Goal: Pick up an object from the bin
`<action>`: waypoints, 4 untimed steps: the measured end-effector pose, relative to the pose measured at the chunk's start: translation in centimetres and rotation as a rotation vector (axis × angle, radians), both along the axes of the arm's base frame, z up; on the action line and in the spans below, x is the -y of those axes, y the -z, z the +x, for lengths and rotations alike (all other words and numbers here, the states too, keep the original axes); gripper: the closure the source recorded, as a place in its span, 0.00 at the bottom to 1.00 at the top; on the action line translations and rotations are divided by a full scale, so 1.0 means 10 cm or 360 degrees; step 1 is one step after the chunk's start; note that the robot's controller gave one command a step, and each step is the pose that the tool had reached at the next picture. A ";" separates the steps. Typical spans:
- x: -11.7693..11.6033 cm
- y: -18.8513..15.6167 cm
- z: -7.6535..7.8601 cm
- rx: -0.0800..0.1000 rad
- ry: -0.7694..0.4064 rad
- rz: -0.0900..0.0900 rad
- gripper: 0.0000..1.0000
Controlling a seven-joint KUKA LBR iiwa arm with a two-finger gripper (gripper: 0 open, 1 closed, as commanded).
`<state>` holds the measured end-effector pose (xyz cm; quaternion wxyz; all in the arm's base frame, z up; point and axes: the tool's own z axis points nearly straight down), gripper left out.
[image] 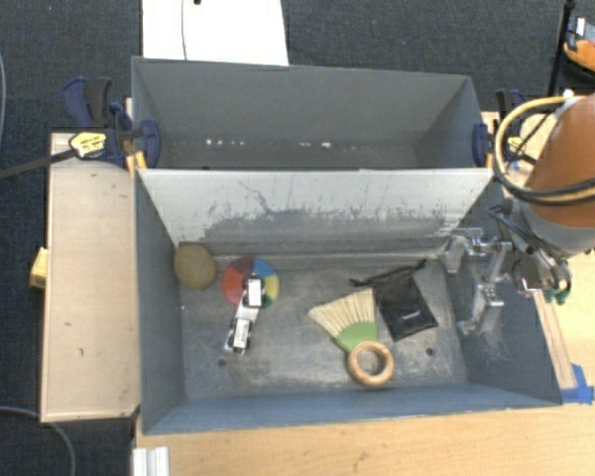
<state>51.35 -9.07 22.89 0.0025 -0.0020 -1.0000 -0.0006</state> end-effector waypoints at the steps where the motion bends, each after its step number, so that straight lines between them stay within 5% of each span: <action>1: 0.00 -0.04 0.02 0.0014 -0.0005 -0.0003 0.00; 3: -0.22 1.23 0.53 0.0001 -0.0006 0.0002 0.00; 4: -0.17 0.95 0.66 0.0024 -0.0012 -0.0003 0.00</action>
Offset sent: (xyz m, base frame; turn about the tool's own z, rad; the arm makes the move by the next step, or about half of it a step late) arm 0.0761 0.0328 -0.1589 -0.0376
